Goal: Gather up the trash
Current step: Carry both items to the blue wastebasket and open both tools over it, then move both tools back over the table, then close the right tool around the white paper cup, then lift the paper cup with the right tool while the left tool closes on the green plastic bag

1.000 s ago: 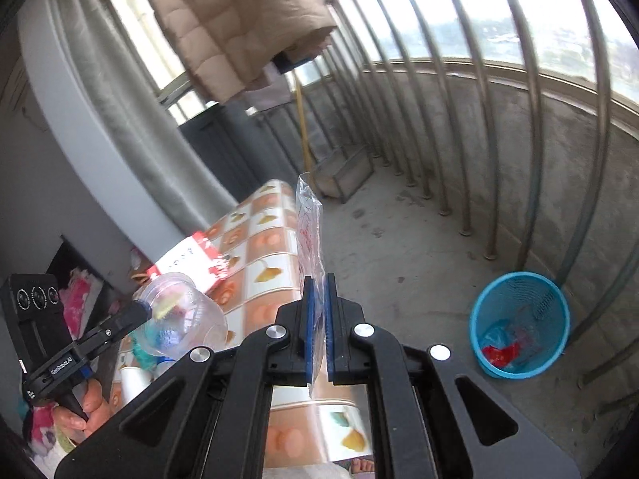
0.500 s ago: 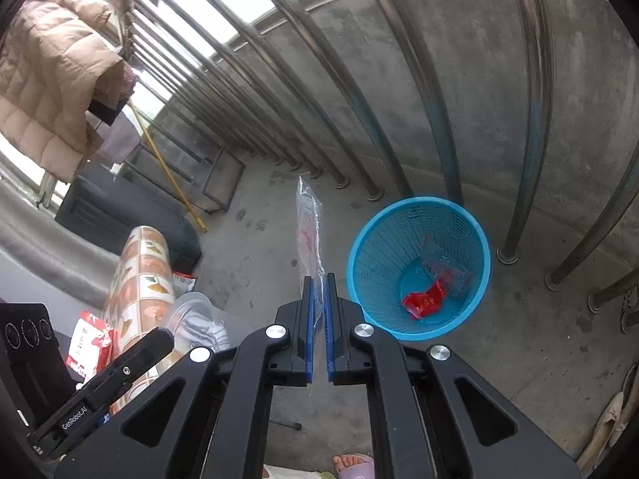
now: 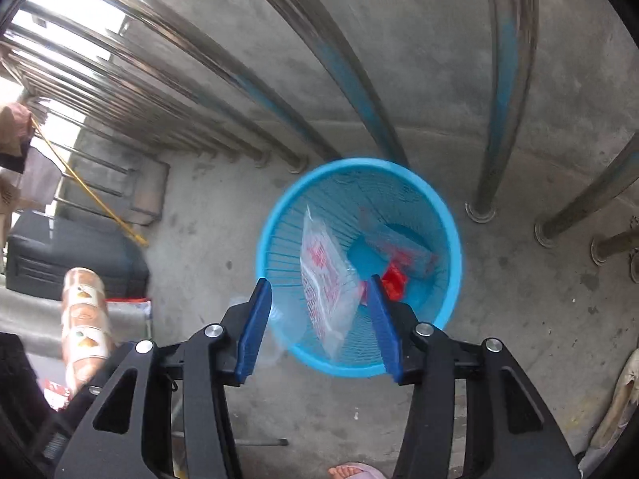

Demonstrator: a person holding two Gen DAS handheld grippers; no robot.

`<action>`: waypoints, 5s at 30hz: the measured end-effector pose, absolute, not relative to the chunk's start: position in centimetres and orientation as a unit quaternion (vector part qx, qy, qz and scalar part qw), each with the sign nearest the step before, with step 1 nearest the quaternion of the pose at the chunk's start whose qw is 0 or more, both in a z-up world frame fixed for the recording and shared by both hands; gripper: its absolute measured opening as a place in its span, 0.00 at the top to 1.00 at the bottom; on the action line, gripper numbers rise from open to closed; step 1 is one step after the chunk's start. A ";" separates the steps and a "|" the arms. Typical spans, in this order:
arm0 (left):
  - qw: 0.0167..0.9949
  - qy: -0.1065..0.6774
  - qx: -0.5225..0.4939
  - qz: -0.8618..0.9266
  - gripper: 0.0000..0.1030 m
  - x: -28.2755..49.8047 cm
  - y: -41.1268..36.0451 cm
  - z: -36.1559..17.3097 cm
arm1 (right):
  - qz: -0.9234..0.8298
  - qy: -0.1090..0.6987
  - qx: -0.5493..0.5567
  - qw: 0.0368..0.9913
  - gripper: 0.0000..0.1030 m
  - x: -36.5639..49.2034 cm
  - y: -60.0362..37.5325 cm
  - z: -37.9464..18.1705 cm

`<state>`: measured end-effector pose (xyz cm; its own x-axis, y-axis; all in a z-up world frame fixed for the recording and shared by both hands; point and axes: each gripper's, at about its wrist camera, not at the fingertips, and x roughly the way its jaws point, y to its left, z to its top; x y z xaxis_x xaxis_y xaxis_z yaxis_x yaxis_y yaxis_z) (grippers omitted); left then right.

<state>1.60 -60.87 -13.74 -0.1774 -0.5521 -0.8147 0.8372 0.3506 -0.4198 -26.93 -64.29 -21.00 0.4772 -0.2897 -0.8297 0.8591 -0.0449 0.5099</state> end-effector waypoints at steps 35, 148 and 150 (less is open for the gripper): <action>0.771 0.365 0.103 -0.511 0.20 4.6 -27.2 6.0 | -0.255 0.276 0.364 0.852 0.27 -15.8 -47.7 0.8; 0.850 0.446 -0.072 -0.272 0.84 19.6 -3.9 -1.1 | -0.036 0.470 0.347 0.811 0.37 7.7 -30.4 -3.1; 0.852 0.442 -0.073 -0.272 0.85 19.4 -3.6 -0.8 | -0.028 0.471 0.355 0.807 0.37 8.0 -30.4 -3.4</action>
<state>19.40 -3.55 -0.78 0.4614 -0.5268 -0.7139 0.3984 0.8420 -0.3638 7.95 -30.39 -3.44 0.5539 0.2889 -0.7809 0.3803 0.7465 0.5459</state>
